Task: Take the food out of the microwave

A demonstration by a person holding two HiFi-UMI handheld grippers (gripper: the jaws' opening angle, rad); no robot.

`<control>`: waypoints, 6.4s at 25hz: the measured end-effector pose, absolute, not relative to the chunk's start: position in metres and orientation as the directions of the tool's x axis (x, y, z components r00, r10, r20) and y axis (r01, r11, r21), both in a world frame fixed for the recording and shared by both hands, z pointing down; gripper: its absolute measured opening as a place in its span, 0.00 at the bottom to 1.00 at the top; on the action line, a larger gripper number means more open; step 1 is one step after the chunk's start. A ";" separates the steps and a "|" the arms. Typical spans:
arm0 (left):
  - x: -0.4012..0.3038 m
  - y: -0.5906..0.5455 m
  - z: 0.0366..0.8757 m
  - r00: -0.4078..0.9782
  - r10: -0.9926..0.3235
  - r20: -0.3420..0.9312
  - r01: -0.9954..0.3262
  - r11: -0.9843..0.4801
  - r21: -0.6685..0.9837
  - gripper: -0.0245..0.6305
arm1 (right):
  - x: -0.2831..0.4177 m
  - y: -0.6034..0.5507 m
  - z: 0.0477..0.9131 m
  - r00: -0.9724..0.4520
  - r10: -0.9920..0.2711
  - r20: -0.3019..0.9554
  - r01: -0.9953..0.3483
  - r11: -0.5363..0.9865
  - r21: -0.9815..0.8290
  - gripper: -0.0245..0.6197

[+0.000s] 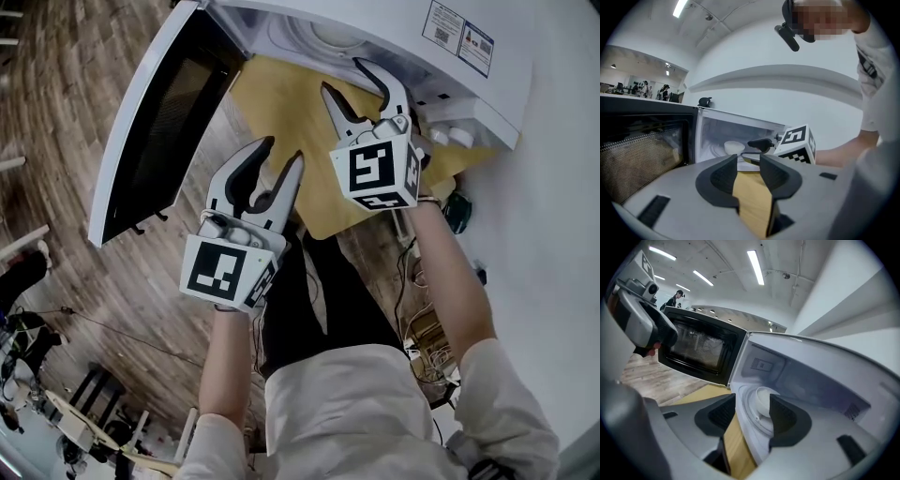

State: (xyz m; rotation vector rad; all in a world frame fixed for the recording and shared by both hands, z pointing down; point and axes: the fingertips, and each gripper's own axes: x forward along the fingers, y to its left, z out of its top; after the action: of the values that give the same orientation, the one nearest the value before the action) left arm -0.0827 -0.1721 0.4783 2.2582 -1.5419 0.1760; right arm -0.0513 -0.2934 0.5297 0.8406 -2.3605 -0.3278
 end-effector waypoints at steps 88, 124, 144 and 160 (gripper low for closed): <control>-0.117 -0.188 0.531 0.673 -0.658 0.337 -0.739 -0.596 0.313 0.23 | -0.065 -0.343 0.584 -0.182 -0.880 0.438 0.130 0.420 0.898 0.23; -0.086 -0.140 0.439 0.555 -0.760 0.338 -0.832 -0.499 0.243 0.22 | -0.012 -0.196 0.456 -0.400 -0.793 0.459 0.205 0.411 0.888 0.22; -0.018 -0.103 0.324 0.509 -0.839 0.192 -0.861 -0.495 0.117 0.17 | 0.035 -0.154 0.320 -0.494 -0.791 0.360 0.133 0.341 0.931 0.22; 0.009 -0.069 0.302 0.491 -0.853 0.177 -0.871 -0.484 0.085 0.08 | 0.046 -0.118 0.299 -0.527 -0.772 0.354 0.118 0.346 0.931 0.22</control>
State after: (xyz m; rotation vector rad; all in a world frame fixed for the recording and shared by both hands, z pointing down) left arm 0.0093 -0.0691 0.3021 2.5680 -1.4978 0.1655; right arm 0.0455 -0.1180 0.2986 0.5829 -1.7511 -1.3046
